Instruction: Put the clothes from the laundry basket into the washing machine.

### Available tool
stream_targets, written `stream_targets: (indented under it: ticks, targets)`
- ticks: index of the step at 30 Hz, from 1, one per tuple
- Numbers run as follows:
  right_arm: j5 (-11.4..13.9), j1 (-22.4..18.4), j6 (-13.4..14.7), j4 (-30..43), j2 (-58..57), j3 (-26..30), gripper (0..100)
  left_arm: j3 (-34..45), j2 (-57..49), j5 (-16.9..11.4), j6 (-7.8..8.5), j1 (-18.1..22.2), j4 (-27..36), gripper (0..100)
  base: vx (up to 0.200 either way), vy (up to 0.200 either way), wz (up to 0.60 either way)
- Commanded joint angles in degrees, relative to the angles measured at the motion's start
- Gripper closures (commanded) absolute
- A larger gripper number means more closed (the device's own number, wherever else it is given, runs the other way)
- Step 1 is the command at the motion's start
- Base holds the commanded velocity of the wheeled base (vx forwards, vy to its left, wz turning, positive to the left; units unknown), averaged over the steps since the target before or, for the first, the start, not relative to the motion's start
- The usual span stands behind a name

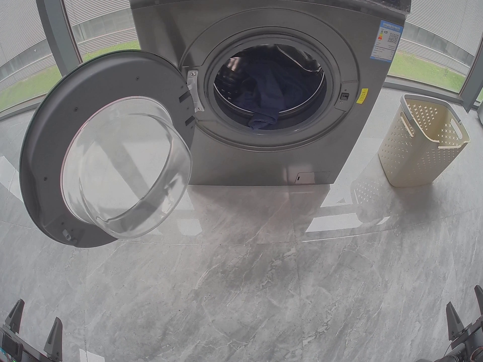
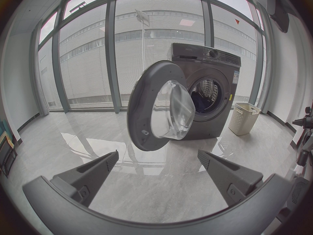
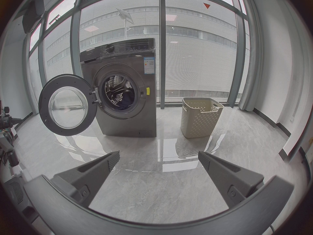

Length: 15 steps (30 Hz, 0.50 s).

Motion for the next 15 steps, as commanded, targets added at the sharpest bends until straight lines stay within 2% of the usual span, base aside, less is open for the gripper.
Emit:
stream_targets:
  ticks: [1,9,15]
  targets:
    - [0.0,-0.1,0.1,-0.1,-0.7,0.4,0,1.0,-0.4,0.0,-0.02,0.0,0.0,0,0.000,0.200,0.00]
    - [0.0,0.0,0.2,-0.1,-0.7,0.4,0,1.0,-0.4,0.2,-0.02,0.1,0.0,0,0.000,0.200,0.00]
    - [-0.1,0.0,0.2,-0.1,-0.7,0.5,0,1.0,-0.4,0.0,-0.11,0.1,-0.1,0,0.000,0.000,0.00]
